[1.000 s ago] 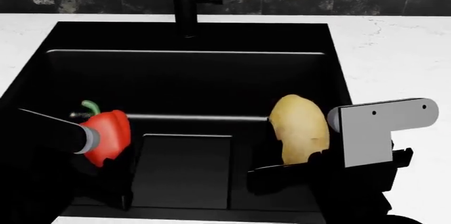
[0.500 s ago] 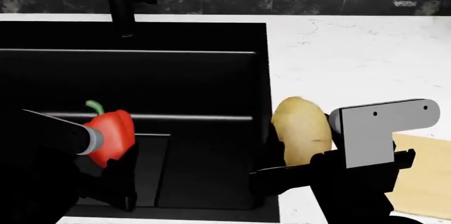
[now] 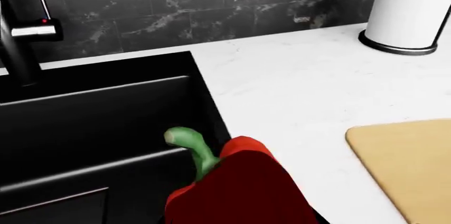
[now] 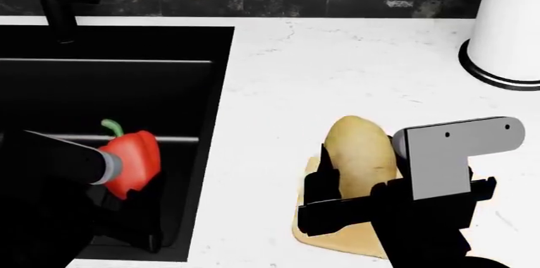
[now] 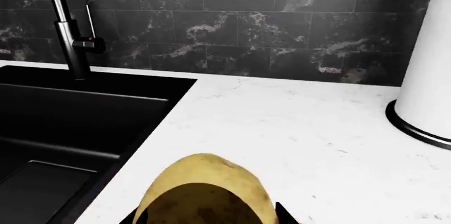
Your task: Pick the vegetables from the sink and place them on the cutting board.
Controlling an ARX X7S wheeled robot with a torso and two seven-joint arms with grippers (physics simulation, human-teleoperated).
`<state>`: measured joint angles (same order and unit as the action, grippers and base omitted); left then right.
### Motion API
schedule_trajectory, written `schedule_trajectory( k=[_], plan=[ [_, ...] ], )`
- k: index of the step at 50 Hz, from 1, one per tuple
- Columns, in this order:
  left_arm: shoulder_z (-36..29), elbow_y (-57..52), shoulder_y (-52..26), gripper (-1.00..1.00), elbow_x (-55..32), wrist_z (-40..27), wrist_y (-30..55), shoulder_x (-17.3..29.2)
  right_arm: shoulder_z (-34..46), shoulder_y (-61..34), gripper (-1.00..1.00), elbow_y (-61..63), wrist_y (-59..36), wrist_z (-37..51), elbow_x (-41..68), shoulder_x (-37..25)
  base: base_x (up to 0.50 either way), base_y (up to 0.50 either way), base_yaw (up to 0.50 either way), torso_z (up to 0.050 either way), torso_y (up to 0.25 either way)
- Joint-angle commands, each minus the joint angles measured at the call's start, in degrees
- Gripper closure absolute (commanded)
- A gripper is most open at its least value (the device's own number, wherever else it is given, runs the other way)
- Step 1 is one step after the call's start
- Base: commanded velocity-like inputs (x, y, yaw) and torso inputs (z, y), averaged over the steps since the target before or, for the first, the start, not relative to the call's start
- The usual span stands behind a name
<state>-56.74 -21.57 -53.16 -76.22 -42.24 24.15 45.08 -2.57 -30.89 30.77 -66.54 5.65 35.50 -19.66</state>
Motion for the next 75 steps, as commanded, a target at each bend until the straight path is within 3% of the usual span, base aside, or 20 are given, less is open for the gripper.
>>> schedule_trajectory(
  k=[1, 16, 29, 40, 45, 50, 57, 66, 75],
  plan=[
    [0.42, -0.28, -0.19, 1.00, -0.90, -0.18, -0.51, 0.50, 0.37, -0.35, 1.00, -0.07, 0.24, -0.42, -0.40, -0.04, 0.00, -0.50, 0.00, 0.000, 0.000],
    [0.46, -0.19, -0.08, 1.00, -0.78, -0.15, -0.55, 0.40, 0.44, 0.17, 1.00, 0.05, 0.74, -0.05, -0.12, -0.05, 0.00, -0.48, 0.00, 0.000, 0.000],
    [0.29, 0.59, 0.00, 1.00, -0.46, 0.05, -0.55, -0.25, 1.30, -0.97, 1.00, -0.90, -0.28, 0.62, 0.10, 0.07, 0.00, -0.01, 0.00, 0.000, 0.000],
    [0.33, 0.22, 0.09, 1.00, -0.50, 0.20, -0.51, -0.02, 4.30, -15.81, 1.00, -10.42, -16.05, -0.24, 4.53, -0.37, 0.00, 0.00, 0.00, 0.000, 0.000],
    [0.19, 1.05, -0.55, 1.00, -0.45, 0.34, -0.03, -0.79, 7.53, -22.54, 1.00, -16.78, -22.90, -2.00, 7.02, -1.20, 0.00, 0.00, 0.00, 0.000, 0.000],
    [0.16, 1.03, -0.78, 1.00, -0.53, 0.43, 0.24, -0.80, 14.07, -30.42, 1.00, -28.12, -23.31, 4.32, 20.87, -5.32, 0.00, 0.00, 0.00, 0.000, 0.002],
    [0.41, 1.28, -0.16, 1.00, -0.33, 0.89, -0.46, -0.33, 20.74, -36.66, 1.00, -36.09, -23.07, 9.01, 30.98, -6.72, 0.00, 0.00, 0.00, 0.000, 0.000],
    [0.82, 1.35, -0.76, 1.00, -0.62, 0.54, -0.42, -0.65, 33.46, -43.96, 1.00, -45.83, -18.33, 0.57, 26.26, -5.37, 0.00, 0.00, 0.00, 0.000, 0.000],
    [0.61, 1.90, -0.54, 1.00, -0.32, 0.65, -0.49, -1.21, 37.63, -44.29, 1.00, -49.71, -16.62, -3.20, 24.74, -4.98, 0.00, 0.00, 0.00, 0.000, 0.000]
  ],
)
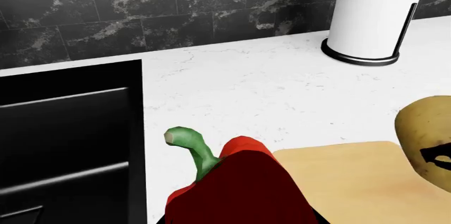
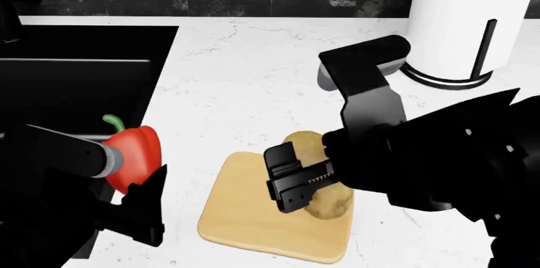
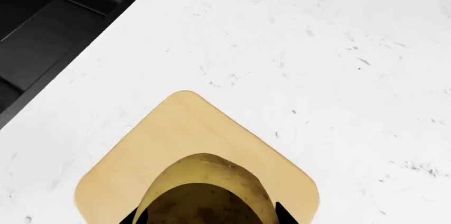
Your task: Pick the vegetables from the sink and place them on the cutting board.
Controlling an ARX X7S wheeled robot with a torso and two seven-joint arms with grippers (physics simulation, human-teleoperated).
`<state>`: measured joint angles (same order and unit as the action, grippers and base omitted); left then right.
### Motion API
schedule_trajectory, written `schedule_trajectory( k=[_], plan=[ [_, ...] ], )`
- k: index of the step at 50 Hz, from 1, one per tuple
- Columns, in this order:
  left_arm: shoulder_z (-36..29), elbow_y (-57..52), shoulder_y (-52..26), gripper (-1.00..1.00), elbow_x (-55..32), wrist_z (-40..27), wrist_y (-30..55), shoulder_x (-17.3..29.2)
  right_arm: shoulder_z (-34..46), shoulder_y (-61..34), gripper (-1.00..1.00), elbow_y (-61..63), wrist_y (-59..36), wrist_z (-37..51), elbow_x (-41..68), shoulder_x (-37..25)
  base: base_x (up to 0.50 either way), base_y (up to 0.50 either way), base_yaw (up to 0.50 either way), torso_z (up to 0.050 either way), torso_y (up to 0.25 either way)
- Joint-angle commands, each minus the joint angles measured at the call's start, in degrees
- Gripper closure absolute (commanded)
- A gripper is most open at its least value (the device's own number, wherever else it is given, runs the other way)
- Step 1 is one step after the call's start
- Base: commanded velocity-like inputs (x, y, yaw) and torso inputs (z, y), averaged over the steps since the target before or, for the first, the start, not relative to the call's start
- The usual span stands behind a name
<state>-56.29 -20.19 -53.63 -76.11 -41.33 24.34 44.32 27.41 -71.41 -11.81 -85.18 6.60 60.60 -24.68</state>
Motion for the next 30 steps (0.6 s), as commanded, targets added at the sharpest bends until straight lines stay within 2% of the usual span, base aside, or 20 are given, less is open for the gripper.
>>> schedule_trajectory(
  k=[1, 25, 26, 30],
  plan=[
    [0.14, 0.54, 0.01, 1.00, -0.39, -0.17, -0.71, -0.41, 7.76, -3.61, 1.00, -7.19, 2.21, -4.18, -0.41, -0.03, 0.00, 0.00, 0.00, 0.000, 0.000],
    [0.08, 0.60, 0.71, 1.00, -0.19, 0.07, -0.92, -0.17, 8.92, -0.47, 1.00, -7.91, 5.30, -4.40, -0.31, -0.11, 0.00, 0.00, 0.00, 0.000, 0.000],
    [0.11, 0.66, 0.68, 1.00, -0.19, 0.17, -0.95, -0.22, 8.94, -0.43, -1.00, -7.79, 5.44, -4.35, -0.33, -0.15, 0.00, 0.00, 0.00, 0.000, 0.000],
    [-0.01, 0.78, 0.85, 1.00, -0.01, 0.32, -1.01, -0.38, 9.04, -0.12, -1.00, -7.58, 5.92, -4.15, -0.41, -0.29, 0.00, 0.00, 0.00, 0.000, 0.000]
  ],
)
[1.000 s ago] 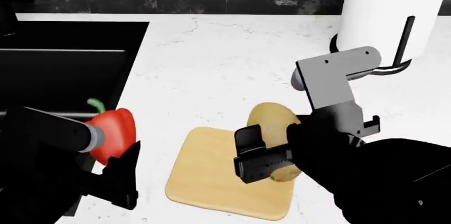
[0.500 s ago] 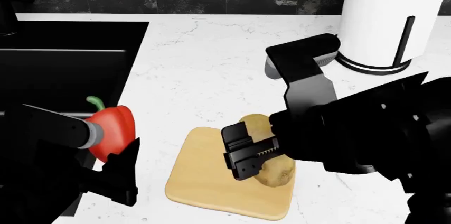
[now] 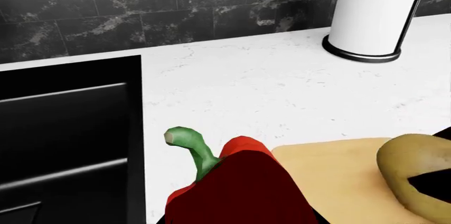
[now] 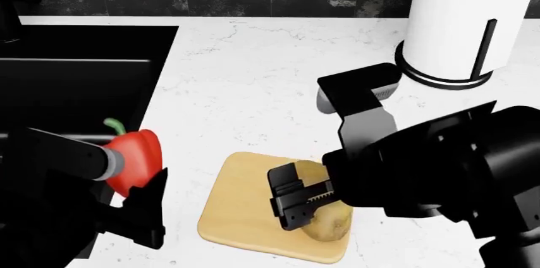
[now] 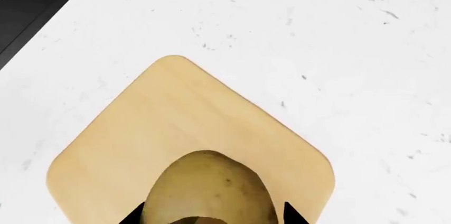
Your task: Pick the vegetables from the sink and place them on the cutting board.
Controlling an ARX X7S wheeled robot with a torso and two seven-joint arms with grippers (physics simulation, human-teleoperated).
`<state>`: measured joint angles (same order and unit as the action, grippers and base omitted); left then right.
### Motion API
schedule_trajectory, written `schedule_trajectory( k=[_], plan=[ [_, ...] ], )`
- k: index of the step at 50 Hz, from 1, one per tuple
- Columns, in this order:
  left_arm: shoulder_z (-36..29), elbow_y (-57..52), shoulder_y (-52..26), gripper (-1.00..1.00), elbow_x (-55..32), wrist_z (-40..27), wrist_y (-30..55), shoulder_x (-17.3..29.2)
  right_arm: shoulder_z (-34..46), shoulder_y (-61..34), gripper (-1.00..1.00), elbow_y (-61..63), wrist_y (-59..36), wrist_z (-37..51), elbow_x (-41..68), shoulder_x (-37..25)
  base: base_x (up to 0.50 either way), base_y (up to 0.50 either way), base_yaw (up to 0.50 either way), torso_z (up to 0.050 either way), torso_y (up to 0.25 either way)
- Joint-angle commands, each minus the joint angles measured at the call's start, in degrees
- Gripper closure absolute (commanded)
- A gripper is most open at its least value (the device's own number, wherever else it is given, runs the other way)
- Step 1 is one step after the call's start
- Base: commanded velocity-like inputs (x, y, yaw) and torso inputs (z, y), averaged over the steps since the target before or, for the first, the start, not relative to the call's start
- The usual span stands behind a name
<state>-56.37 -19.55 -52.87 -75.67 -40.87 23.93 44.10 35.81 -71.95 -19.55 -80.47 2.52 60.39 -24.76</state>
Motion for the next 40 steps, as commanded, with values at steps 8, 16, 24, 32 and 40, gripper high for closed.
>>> schedule_trajectory(
  k=[8, 16, 24, 32, 40],
  plan=[
    [0.12, 0.01, -0.03, 1.00, -0.56, -0.18, -0.45, -0.12, 1.01, 0.21, -1.00, 0.42, 1.81, -0.20, -0.25, -0.26, 0.00, 0.00, 0.00, 0.002, 0.000],
    [-0.04, 0.59, -1.59, 1.00, -0.92, -0.13, 0.72, -1.37, -1.97, -3.40, -1.00, 2.17, 2.25, 1.24, 0.94, -1.02, 0.00, 0.00, 0.00, 0.000, 0.001],
    [-1.34, 1.00, -3.40, 1.00, -0.68, 1.08, 2.92, -3.08, -8.59, -7.98, -1.00, 7.03, -0.04, 6.34, 5.32, -2.97, 0.00, 0.00, 0.00, 0.000, 0.000],
    [-2.73, 6.06, -7.18, 1.00, -0.81, 4.65, 5.89, -7.17, -16.99, -6.89, -1.00, 14.02, 0.38, 15.41, 9.91, -4.90, 0.00, 0.00, 0.00, 0.000, 0.000],
    [-4.68, 11.83, -9.38, 1.00, 0.21, 9.20, 7.34, -12.45, -21.64, -4.05, -1.00, 18.98, 0.09, 21.70, 13.93, -6.10, 0.00, 0.00, 0.00, 0.000, 0.000]
  ],
)
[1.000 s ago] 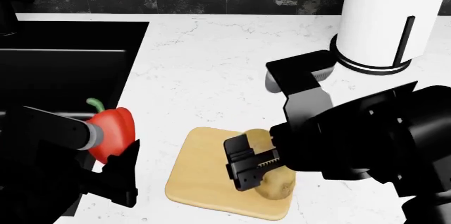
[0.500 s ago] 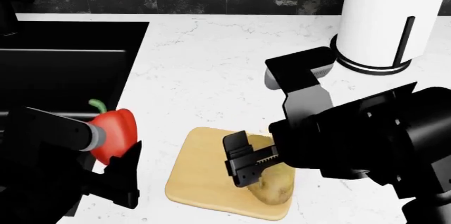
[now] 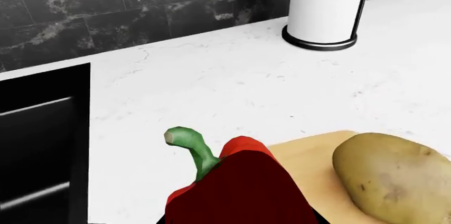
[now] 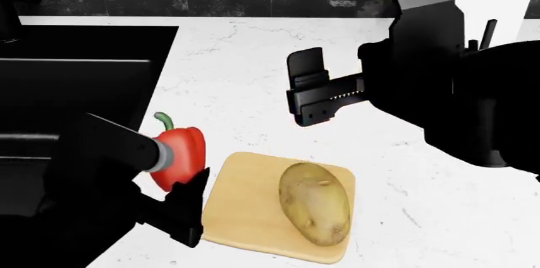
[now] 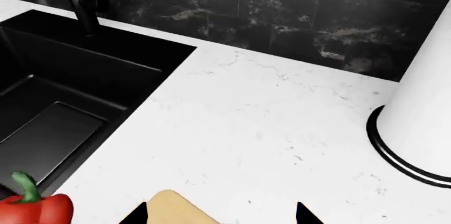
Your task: Pick the vegetables from the sink and place them on the cutting board.
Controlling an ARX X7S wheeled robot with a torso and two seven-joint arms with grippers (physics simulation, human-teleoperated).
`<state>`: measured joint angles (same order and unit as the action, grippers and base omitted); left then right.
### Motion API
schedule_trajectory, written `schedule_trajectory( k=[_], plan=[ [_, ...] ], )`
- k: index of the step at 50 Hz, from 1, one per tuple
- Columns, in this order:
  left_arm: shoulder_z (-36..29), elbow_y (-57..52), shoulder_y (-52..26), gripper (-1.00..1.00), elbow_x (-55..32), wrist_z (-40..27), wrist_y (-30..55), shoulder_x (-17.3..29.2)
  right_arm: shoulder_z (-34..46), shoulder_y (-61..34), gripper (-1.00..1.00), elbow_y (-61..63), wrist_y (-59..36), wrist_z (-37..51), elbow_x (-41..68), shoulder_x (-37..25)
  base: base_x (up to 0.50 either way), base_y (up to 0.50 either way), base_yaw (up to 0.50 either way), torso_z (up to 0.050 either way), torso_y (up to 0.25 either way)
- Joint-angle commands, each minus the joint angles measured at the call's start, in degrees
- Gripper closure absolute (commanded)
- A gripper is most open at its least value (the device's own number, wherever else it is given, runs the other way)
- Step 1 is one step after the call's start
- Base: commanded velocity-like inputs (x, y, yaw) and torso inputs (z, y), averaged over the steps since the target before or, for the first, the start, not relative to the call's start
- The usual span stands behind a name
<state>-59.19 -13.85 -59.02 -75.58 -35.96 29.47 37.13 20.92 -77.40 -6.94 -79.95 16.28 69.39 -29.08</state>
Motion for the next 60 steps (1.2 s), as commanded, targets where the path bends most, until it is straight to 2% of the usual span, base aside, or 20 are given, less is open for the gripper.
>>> schedule_trajectory(
  k=[1, 10, 19, 32, 38, 59, 60],
  plan=[
    [-2.53, 7.41, -3.60, 1.00, 1.02, 5.23, 2.00, -6.38, -7.06, 1.66, -1.00, 6.66, -1.11, 9.18, 5.51, -2.00, 0.00, 0.00, 0.00, 0.000, 0.000],
    [-3.87, 15.64, -5.63, 1.00, 3.24, 9.19, 2.15, -11.02, -7.71, 1.06, -1.00, 7.68, -1.60, 10.78, 7.14, -3.00, 0.00, 0.00, 0.00, 0.000, 0.000],
    [-4.96, 22.06, -6.82, 1.00, 4.55, 12.31, 2.67, -13.13, -7.54, 2.37, -1.00, 8.16, -0.63, 10.67, 7.49, -3.73, 0.00, 0.00, 0.00, 0.000, 0.000],
    [-6.25, 19.96, -4.79, 1.00, 4.11, 12.38, 3.23, -13.46, -7.64, 2.79, -1.00, 8.41, -1.13, 12.43, 9.62, -4.24, 0.00, 0.00, 0.00, 0.000, 0.001],
    [-6.66, 19.05, -4.76, 1.00, 4.00, 12.30, 3.73, -13.63, -6.03, 2.40, -1.00, 7.31, 0.06, 10.60, 7.99, -4.05, 0.00, 0.00, 0.00, 0.000, 0.000],
    [-7.72, 21.81, -4.28, 1.00, 4.73, 13.91, 3.79, -15.20, -5.92, 4.10, -1.00, 7.66, 0.66, 11.54, 9.93, -4.89, 0.00, 0.00, 0.00, 0.000, 0.000],
    [-7.52, 21.72, -4.30, -1.00, 4.65, 13.67, 3.68, -15.14, -5.88, 4.20, -1.00, 7.65, 0.77, 11.50, 9.92, -4.93, 0.00, 0.00, 0.00, 0.000, 0.000]
  ],
)
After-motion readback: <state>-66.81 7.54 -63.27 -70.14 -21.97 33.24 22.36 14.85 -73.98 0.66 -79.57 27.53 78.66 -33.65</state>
